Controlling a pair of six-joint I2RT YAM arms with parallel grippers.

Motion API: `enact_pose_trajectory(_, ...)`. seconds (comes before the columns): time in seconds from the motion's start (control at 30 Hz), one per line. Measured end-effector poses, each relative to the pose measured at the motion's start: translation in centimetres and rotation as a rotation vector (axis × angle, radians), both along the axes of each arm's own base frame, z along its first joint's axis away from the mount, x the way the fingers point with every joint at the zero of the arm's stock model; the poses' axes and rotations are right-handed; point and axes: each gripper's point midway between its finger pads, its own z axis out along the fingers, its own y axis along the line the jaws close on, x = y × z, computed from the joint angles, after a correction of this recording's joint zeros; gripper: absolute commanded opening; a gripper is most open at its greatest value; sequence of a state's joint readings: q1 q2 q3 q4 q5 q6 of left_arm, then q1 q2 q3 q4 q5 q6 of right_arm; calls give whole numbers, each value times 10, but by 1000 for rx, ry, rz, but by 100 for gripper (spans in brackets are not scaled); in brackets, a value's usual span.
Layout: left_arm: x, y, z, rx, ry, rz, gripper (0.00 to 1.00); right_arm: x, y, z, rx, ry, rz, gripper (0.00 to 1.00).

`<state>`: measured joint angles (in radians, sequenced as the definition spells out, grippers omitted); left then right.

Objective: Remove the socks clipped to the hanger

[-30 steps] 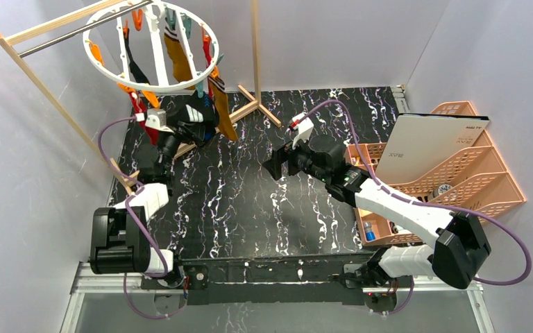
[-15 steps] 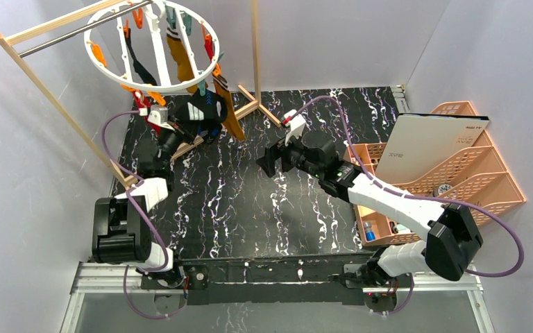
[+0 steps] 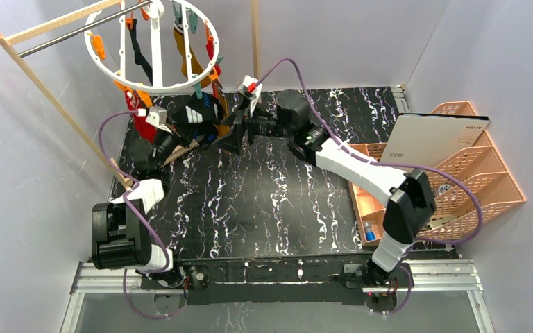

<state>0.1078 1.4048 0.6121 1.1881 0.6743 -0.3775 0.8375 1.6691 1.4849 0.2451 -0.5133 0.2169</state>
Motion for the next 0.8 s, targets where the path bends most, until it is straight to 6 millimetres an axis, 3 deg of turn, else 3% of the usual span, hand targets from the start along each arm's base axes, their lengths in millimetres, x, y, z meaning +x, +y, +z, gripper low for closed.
enact_pose_trajectory(0.1,0,1,-4,4,9,-10,0,-4,12,-1,22,12,88,99)
enact_pose_trajectory(0.23,0,4,-8,6,26,-11,0,25,16,-24,34,87,120,99)
enact_pose_trajectory(0.37,0,7,-9,8,30,-5,0,60,16,-30,57,122,107,98)
enact_pose_trajectory(0.5,0,8,-12,10,37,-5,0,82,24,-15,104,104,120,82)
enact_pose_trajectory(0.7,-1,8,-17,15,52,-7,0,88,38,25,203,57,186,73)
enact_pose_trajectory(0.8,-1,8,-18,15,56,-8,0,95,47,33,235,47,206,70)
